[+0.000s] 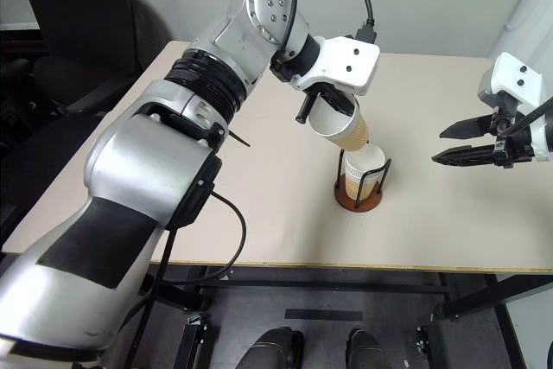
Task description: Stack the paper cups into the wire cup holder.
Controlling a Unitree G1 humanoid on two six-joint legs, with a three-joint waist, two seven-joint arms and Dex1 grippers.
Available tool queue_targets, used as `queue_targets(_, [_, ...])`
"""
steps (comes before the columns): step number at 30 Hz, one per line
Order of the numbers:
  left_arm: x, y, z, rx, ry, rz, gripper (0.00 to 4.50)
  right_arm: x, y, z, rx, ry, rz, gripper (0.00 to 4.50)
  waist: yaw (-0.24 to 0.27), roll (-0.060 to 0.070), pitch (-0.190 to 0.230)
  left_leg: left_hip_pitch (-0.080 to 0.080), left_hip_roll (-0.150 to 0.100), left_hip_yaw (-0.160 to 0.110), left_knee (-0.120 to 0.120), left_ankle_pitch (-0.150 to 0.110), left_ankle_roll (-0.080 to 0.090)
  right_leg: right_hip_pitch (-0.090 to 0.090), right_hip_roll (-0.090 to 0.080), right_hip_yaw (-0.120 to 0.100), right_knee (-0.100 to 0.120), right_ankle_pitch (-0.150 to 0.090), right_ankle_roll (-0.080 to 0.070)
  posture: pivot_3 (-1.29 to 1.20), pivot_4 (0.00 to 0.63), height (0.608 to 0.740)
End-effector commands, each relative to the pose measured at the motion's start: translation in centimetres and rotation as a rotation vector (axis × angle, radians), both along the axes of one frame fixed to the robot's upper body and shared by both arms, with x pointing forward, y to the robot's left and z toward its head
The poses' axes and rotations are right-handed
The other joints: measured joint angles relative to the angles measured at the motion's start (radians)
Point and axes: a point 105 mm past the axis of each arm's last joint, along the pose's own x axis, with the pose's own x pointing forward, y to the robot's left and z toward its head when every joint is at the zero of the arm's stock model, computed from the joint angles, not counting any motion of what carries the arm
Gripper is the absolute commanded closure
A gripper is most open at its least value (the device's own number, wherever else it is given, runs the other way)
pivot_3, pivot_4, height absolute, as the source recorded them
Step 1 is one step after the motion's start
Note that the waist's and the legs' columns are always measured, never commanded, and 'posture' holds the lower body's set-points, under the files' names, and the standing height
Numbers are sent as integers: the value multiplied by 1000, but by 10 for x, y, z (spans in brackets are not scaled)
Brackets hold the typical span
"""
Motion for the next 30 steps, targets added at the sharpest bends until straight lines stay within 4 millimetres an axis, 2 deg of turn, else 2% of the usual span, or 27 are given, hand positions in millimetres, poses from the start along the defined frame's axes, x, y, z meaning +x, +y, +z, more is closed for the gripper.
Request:
queue_targets(1, [-2, -5, 7, -19, -22, -9, 4472, -7, -3, 16, -1, -63, -12, 2161, 0, 0, 0, 0, 0, 0, 0, 0, 0, 0, 0, 0, 0, 0, 0, 0, 150, 740])
queue_targets(8, [-3, -10, 0, -8, 1, -8, 4472, -11, -2, 14, 2, -56, -14, 2161, 1, 0, 0, 0, -1, 1, 0, 0, 1, 0, -1, 0, 0, -1, 2, 0, 150, 740])
queue_targets(17, [-1, -18, -13, -6, -4, -4, 4472, -18, 8, 14, 15, -56, 16, 2161, 2, 0, 0, 0, -1, 1, 0, 0, 1, 1, -1, 0, 0, 0, 3, 0, 150, 740])
queue_targets(30, [-1, -23, -24, 27, -3, -11, 4472, -22, 8, 14, 19, -55, 5, 2161, 3, 0, 0, 1, -2, 2, 1, 0, 1, 1, -2, 0, 0, -1, 5, 0, 150, 740])
